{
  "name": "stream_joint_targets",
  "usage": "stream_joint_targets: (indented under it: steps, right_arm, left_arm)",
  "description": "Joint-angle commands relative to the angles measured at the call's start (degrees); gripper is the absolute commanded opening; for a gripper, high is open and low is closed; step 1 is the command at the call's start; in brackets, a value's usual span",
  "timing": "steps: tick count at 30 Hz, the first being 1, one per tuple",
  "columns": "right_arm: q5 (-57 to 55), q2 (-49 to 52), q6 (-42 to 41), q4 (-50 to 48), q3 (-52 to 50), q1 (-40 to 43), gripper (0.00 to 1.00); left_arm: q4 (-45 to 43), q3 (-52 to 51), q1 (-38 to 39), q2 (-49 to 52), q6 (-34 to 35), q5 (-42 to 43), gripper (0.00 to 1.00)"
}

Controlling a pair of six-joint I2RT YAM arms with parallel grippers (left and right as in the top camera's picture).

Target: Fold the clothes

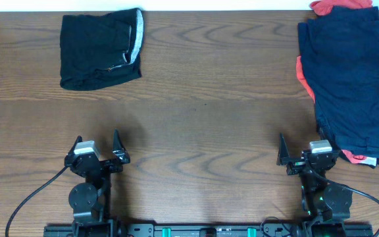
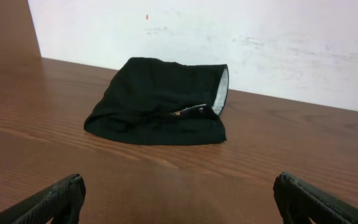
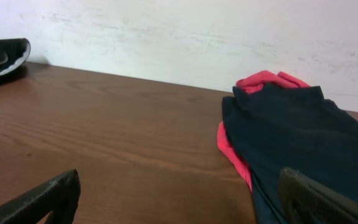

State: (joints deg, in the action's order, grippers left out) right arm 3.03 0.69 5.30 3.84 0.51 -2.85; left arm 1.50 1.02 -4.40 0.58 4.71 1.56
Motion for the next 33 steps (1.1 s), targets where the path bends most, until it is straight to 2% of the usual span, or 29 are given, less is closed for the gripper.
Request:
stream_joint_targets:
  steps: [1, 27, 33]
  right_arm:
    - [0.39, -0.35, 0.76, 0.11, -0.20, 0.44, 0.99]
    - [-0.20, -0.35, 0.79, 0.00, -0.20, 0.44, 0.99]
    - [-0.17, -0.35, 0.74, -2.47, -0.20, 0.44, 0.99]
  left_arm:
    - [2.56, -0.79, 0.13, -0.26, 0.52, -0.50, 0.98]
    - [2.51, -0.79, 0.13, -0.24, 0.52, -0.52, 0.98]
    - [2.12, -0.76, 0.15, -0.24, 0.55, 0.15, 0.98]
